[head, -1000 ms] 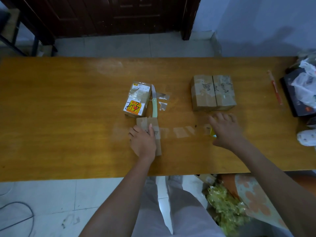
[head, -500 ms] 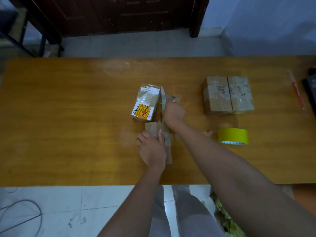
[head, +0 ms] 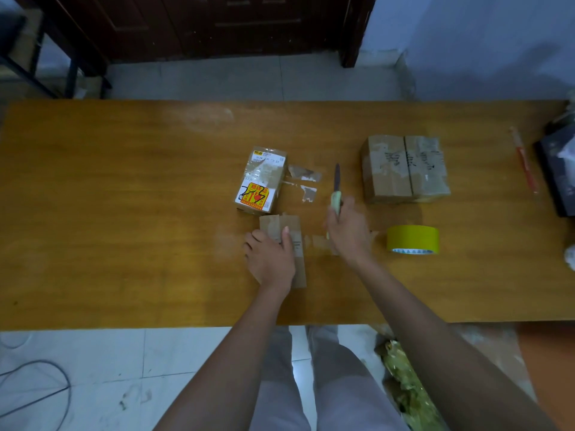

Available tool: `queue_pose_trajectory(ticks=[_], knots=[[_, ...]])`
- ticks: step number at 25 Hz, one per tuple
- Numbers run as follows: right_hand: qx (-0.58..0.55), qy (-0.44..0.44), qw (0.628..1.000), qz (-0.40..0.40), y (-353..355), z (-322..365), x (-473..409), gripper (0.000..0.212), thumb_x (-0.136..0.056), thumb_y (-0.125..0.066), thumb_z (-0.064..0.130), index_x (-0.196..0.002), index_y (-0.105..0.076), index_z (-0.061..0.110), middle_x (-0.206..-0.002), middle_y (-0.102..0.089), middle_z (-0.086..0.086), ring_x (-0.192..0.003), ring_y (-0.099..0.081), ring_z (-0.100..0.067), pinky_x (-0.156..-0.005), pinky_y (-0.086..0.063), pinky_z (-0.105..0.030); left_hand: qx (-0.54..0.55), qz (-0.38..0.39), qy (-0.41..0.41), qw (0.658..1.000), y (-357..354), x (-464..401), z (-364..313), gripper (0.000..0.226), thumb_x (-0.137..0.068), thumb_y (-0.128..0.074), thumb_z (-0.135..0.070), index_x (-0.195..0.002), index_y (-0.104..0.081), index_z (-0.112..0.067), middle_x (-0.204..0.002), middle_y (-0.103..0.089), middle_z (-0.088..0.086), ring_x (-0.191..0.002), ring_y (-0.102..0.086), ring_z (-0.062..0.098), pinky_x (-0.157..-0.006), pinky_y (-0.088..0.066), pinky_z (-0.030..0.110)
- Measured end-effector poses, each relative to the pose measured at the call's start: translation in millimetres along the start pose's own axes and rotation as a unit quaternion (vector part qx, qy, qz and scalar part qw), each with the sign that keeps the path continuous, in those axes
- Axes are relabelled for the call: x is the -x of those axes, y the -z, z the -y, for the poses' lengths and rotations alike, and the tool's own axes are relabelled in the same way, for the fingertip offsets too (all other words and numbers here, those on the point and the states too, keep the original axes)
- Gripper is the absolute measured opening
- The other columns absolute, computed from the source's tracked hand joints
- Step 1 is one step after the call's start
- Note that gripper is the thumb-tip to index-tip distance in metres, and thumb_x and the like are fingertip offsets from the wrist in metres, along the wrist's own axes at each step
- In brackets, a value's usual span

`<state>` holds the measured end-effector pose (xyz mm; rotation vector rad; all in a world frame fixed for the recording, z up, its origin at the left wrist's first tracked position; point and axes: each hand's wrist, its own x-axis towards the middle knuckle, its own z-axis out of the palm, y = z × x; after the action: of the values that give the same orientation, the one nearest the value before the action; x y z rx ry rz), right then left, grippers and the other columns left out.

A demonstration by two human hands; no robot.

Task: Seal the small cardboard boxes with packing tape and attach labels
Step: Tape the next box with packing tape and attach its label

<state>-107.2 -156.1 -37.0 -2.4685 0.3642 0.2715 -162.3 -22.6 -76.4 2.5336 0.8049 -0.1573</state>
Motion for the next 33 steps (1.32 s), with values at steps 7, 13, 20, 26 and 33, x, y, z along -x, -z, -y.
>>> queue_pose_trajectory(ticks=[7,13,20,26,33], knots=[[0.091,0.042,0.992,0.082,-34.4,-33.2,98.6,0.037,-0.103,-0.025,0.040,-0.108,-0.050,0.014,-0.067,-0.059,0.001,-0.054,-0.057,-0.015,-0.048,-0.046,-0.030,0.000,-0.031,0.001,1.000,-0.6,6.9,-4.2,0.059,-0.096,-0.039,-0.055,-0.116,-0.049,0.000,-0.118,-0.053,0.017,-0.105,-0.052,0.031,-0.080,-0.043,0.039],[0.110,0.018,0.987,0.120,-42.1,-28.1,112.0,0.040,-0.104,-0.016,0.039,-0.103,-0.050,0.016,-0.070,-0.062,0.001,-0.058,-0.062,-0.015,-0.057,-0.054,-0.034,-0.024,-0.057,-0.011,0.998,-4.2,7.7,-2.9,0.058,-0.097,-0.038,-0.054,-0.110,-0.051,0.000,-0.111,-0.056,0.018,-0.099,-0.054,0.031,-0.076,-0.043,0.036],[0.149,0.019,0.977,0.150,-41.0,-33.2,114.9,0.038,-0.105,-0.018,0.037,-0.104,-0.049,0.015,-0.074,-0.066,-0.002,-0.061,-0.064,-0.016,-0.060,-0.056,-0.033,-0.029,-0.052,-0.016,0.998,-5.9,7.4,-2.8,0.058,-0.098,-0.036,-0.054,-0.113,-0.050,0.000,-0.115,-0.055,0.017,-0.102,-0.053,0.030,-0.078,-0.044,0.036],[0.152,0.013,0.977,0.151,-43.0,-31.8,111.9,0.037,-0.105,-0.020,0.036,-0.104,-0.050,0.014,-0.075,-0.066,-0.002,-0.062,-0.065,-0.016,-0.059,-0.057,-0.034,-0.023,-0.047,-0.027,0.998,-4.6,7.5,-2.2,0.057,-0.098,-0.037,-0.053,-0.113,-0.049,0.001,-0.118,-0.054,0.019,-0.105,-0.052,0.030,-0.078,-0.045,0.036],[0.146,-0.003,0.979,0.143,-51.1,-26.5,107.7,0.035,-0.105,-0.021,0.036,-0.105,-0.049,0.014,-0.072,-0.063,0.001,-0.059,-0.062,-0.013,-0.053,-0.052,-0.027,-0.018,-0.046,-0.022,0.999,-5.8,6.8,-1.5,0.057,-0.098,-0.037,-0.054,-0.113,-0.050,0.000,-0.116,-0.054,0.018,-0.105,-0.052,0.031,-0.077,-0.045,0.037]])
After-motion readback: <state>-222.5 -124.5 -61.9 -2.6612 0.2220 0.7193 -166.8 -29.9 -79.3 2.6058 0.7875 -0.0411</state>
